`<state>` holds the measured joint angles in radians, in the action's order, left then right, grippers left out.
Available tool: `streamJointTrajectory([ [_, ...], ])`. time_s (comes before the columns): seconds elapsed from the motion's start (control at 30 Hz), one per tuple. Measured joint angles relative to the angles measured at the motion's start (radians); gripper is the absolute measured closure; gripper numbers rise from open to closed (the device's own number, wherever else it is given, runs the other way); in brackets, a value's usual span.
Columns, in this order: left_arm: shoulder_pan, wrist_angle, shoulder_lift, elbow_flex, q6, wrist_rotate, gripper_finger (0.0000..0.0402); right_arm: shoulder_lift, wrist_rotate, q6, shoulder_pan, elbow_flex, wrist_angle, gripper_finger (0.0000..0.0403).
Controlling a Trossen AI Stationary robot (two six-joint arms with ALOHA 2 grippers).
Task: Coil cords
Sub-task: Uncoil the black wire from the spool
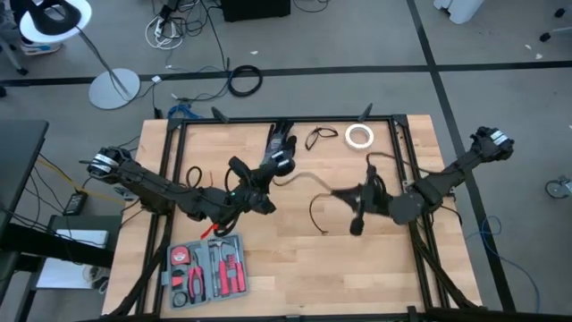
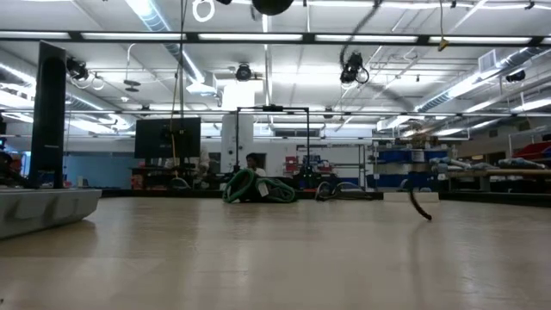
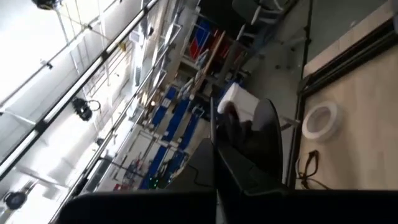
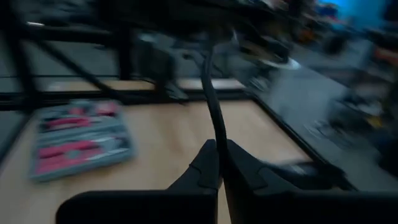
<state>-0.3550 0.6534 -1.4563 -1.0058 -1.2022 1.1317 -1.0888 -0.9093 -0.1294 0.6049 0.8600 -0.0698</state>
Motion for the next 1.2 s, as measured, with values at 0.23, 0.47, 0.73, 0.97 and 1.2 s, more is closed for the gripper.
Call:
streamJointTrajectory([
  [0.23,0.028,0.05,0.0,0.0,0.06,-0.083,0.0401,-0.094,0.124,0.071,0.011,0.0,0.143,0.0399],
  [0.47,0.002,0.097,0.0,0.0,0.088,-0.169,0.0401,-0.141,0.104,-0.052,-0.125,0.0,-0.044,0.0399],
  [0.73,-0.057,0.043,0.0,0.0,0.051,-0.073,0.0402,-0.036,-0.126,-0.28,-0.228,0.0,-0.389,0.0399],
  [0.97,-0.053,-0.073,0.0,0.0,0.05,0.057,0.0402,0.08,-0.211,-0.267,-0.133,0.0,-0.399,0.0399],
  [1.2,-0.01,-0.128,0.0,0.0,0.046,0.075,0.0402,0.097,-0.399,-0.1,0.072,0.0,-0.18,0.0399],
])
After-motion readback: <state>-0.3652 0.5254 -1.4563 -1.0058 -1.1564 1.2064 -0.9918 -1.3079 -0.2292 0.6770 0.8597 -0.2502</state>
